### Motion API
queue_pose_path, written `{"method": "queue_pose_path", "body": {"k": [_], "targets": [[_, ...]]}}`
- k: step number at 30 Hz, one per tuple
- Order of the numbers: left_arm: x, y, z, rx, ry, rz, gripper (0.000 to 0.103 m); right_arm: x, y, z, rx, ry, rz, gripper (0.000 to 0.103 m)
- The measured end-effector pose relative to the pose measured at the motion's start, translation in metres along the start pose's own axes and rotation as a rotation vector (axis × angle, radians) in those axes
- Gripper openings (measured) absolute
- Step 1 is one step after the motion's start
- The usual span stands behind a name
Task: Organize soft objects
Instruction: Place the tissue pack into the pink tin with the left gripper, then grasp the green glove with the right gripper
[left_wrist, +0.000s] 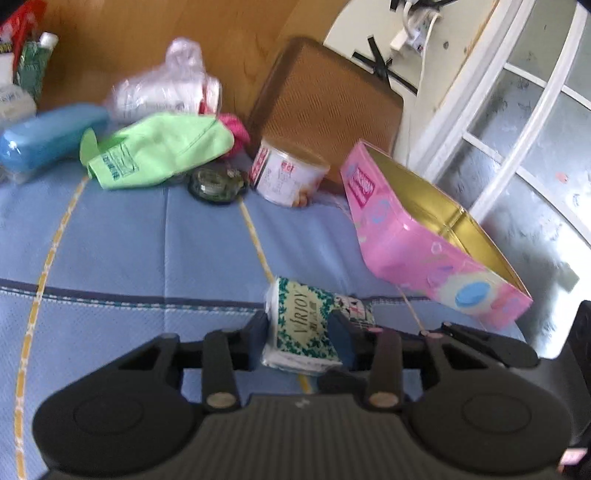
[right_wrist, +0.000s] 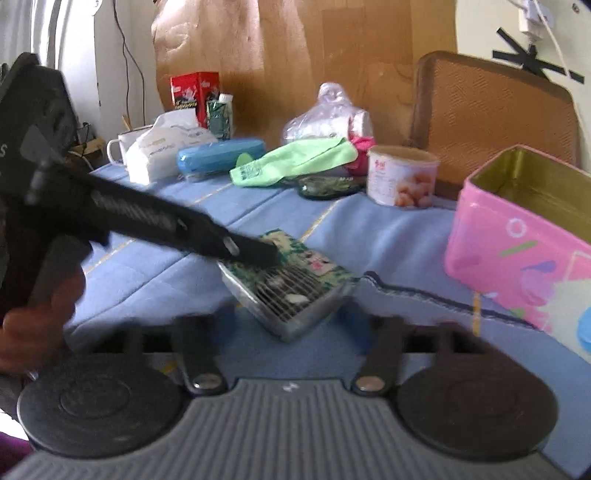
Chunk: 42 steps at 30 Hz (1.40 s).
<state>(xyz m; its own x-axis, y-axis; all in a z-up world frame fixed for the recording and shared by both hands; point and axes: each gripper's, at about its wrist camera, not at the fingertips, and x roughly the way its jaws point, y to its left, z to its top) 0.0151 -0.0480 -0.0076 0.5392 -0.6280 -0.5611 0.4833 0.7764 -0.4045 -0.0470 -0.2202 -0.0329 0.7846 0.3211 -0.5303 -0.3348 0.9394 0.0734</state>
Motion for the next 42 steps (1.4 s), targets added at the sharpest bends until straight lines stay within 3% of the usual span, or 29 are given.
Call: {"method": "queue_pose_path", "body": {"k": [4,7,11,14,18,21,24,28,33,38,42], "targets": [[-0.005,-0.031,0.017,0.072,-0.034,-0.022,0.036,-0.015,-0.007,0.000,0.015,-0.075,-0.049,0.052],[-0.006,-0.061,0.038,0.142,-0.089,-0.071,0.036,-0.042,-0.021,0.005,0.030,-0.198,-0.121,0.052],[0.019,-0.110,0.065,0.253,-0.153,-0.113,0.036,-0.067,-0.049,0.014,0.067,-0.316,-0.248,0.052],[0.048,-0.135,0.077,0.293,-0.174,-0.116,0.039,-0.068,-0.079,0.021,0.115,-0.344,-0.325,0.052],[0.096,-0.158,0.085,0.331,-0.171,-0.046,0.051,-0.049,-0.113,0.027,0.148,-0.333,-0.435,0.053],[0.110,-0.163,0.083,0.346,-0.159,0.056,0.050,-0.026,-0.130,0.028,0.159,-0.297,-0.562,0.057],[0.082,-0.142,0.081,0.311,-0.202,0.023,0.051,-0.033,-0.143,0.022,0.248,-0.315,-0.523,0.057],[0.035,-0.089,0.073,0.248,-0.278,0.063,0.056,-0.047,-0.138,0.020,0.264,-0.363,-0.506,0.056],[-0.001,0.011,0.060,0.124,-0.274,0.298,0.056,-0.049,-0.108,0.031,0.211,-0.386,-0.390,0.056],[-0.021,0.082,0.045,0.012,-0.304,0.470,0.056,-0.011,-0.060,0.061,0.102,-0.300,-0.173,0.055],[-0.032,0.106,0.045,-0.129,-0.350,0.428,0.056,0.052,-0.031,0.093,0.094,-0.159,-0.036,0.055]]}}
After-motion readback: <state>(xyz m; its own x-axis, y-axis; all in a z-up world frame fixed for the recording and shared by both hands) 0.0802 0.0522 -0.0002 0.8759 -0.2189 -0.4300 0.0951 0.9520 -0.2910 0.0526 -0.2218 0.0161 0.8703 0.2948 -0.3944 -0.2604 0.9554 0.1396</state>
